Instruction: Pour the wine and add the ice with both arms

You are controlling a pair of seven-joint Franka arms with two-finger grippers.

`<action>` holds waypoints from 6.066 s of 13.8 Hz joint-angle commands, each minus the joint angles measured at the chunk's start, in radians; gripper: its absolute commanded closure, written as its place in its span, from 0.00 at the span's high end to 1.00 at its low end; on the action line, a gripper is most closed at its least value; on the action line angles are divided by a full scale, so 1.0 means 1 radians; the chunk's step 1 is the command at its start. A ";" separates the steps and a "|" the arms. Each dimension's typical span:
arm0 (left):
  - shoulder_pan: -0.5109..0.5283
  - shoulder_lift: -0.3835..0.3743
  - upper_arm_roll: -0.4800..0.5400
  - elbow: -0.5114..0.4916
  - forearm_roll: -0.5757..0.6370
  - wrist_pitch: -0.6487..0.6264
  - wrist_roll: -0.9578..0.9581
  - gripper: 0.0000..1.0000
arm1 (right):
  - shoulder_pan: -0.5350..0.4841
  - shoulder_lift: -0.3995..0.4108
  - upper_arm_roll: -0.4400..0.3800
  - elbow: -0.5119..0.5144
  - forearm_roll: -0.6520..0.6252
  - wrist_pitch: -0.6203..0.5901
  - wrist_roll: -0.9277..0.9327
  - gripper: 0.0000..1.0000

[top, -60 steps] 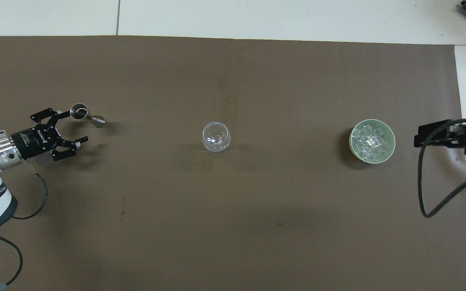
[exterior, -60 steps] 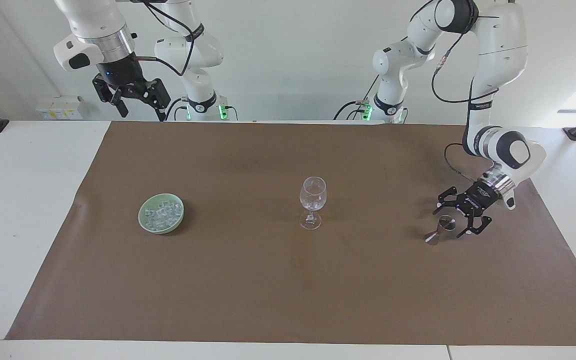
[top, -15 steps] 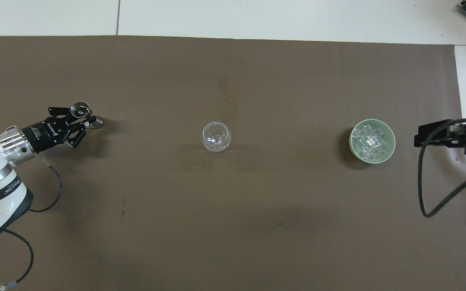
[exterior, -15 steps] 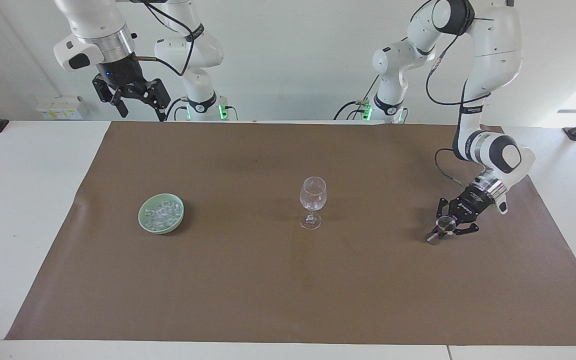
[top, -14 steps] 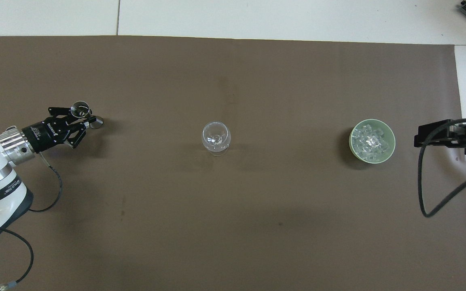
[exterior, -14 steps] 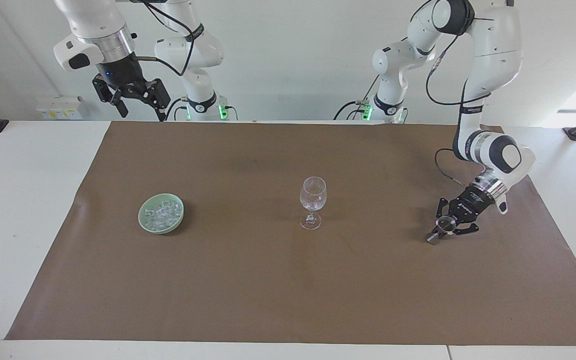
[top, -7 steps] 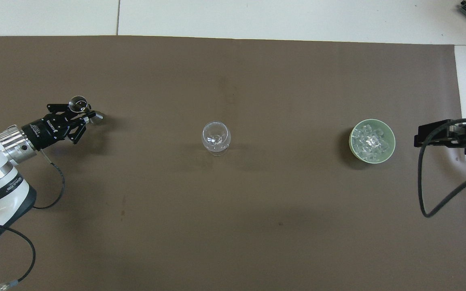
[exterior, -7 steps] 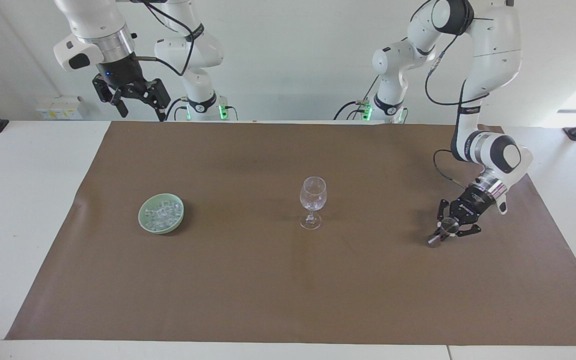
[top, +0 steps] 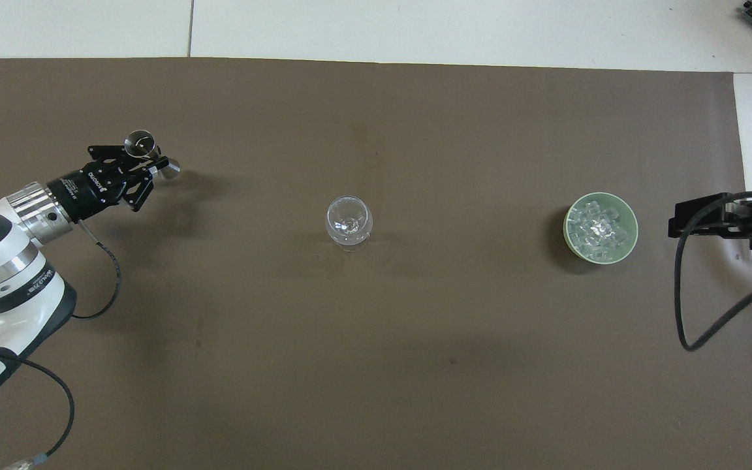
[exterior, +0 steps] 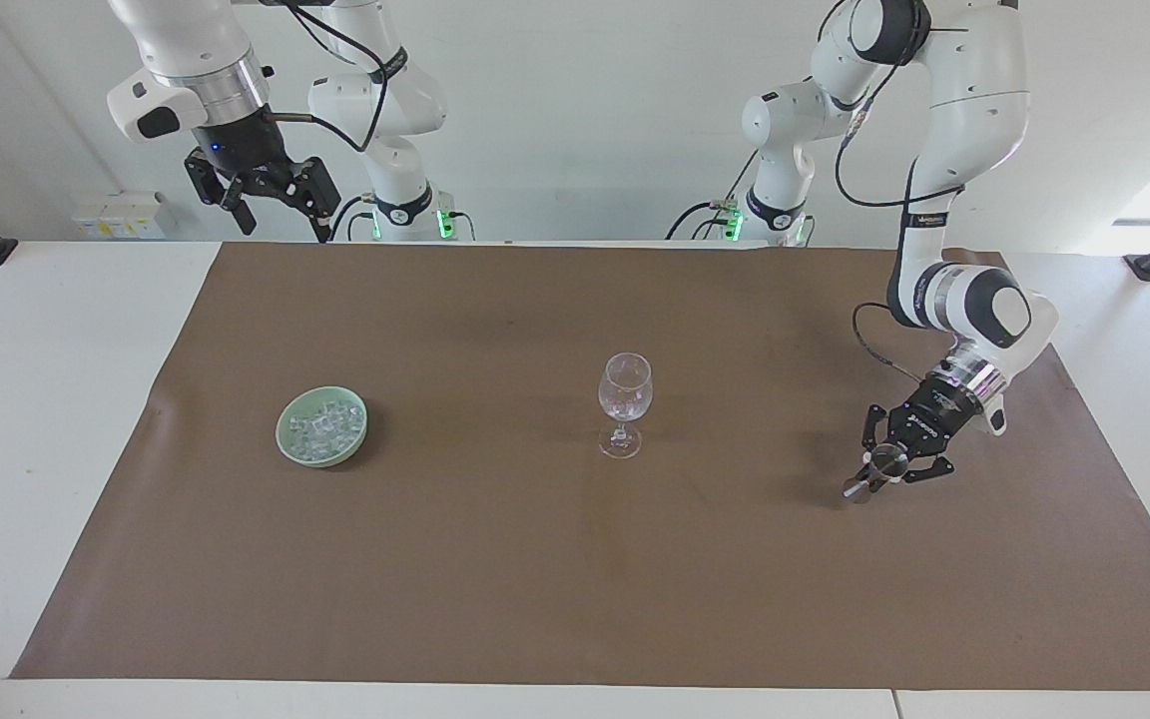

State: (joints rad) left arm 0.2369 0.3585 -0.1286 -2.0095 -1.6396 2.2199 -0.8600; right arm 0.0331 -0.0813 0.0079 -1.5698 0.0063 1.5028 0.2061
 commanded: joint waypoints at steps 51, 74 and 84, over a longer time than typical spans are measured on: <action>-0.501 -0.279 -0.028 -0.060 -0.117 0.394 -0.077 0.00 | -0.001 -0.020 0.003 -0.024 -0.012 0.013 -0.001 1.00; -0.565 -0.303 -0.026 -0.098 -0.123 0.402 0.234 0.00 | -0.001 -0.020 0.003 -0.026 -0.011 0.013 -0.001 1.00; -0.571 -0.316 -0.025 -0.118 -0.123 0.408 0.317 0.00 | -0.001 -0.020 0.003 -0.024 -0.011 0.013 -0.001 1.00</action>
State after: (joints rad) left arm -0.3104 0.0790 -0.1719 -2.0955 -1.7327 2.6257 -0.5752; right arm 0.0331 -0.0813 0.0079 -1.5698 0.0063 1.5028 0.2061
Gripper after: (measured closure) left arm 0.789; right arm 0.000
